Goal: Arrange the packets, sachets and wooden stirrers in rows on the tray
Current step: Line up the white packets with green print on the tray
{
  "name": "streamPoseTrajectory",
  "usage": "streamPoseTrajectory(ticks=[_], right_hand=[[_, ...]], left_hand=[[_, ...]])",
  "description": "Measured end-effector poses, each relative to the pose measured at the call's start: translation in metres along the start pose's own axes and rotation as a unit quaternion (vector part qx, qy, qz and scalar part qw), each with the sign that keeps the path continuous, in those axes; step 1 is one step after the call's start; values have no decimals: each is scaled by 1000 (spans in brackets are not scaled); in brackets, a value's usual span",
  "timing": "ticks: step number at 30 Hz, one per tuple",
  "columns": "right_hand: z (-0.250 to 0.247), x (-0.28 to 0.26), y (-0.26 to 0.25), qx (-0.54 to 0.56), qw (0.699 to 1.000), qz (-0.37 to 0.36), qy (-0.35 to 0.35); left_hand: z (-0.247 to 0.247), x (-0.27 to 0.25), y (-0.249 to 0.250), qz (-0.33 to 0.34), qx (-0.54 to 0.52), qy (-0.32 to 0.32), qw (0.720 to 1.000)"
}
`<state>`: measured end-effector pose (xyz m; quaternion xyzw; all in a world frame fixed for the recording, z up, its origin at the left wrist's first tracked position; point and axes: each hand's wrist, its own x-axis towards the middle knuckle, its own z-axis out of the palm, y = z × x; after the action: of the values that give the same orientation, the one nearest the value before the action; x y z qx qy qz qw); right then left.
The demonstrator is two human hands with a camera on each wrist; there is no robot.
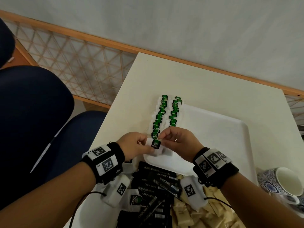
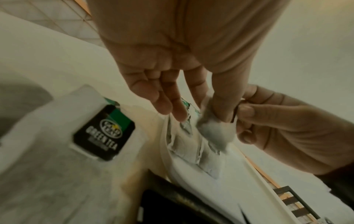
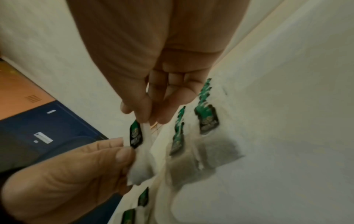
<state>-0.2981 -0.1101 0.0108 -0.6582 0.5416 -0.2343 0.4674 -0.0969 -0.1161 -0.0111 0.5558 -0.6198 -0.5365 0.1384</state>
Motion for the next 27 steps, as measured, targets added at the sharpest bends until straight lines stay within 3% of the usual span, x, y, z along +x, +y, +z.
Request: streamPoseTrajectory(ticks=[6, 9, 12, 15, 24, 27], right_hand=[[3, -7, 22, -20, 997, 42, 64], [-4, -6, 31, -104, 988, 54, 98], [-8, -9, 36, -196, 973, 104, 60], [3, -13, 39, -231, 961, 154, 10], [4, -5, 40, -144, 968, 194, 64], [3, -2, 43, -123, 969, 207, 45]], left_hand=[[9, 15, 0, -38, 33, 7, 999], [13, 19, -2, -44, 82, 38, 995], [14, 17, -7, -53, 89, 58, 993], [15, 16, -8, -66, 115, 35, 991], [16, 26, -5, -68, 104, 43, 991], [13, 28, -1, -60, 114, 31, 991]])
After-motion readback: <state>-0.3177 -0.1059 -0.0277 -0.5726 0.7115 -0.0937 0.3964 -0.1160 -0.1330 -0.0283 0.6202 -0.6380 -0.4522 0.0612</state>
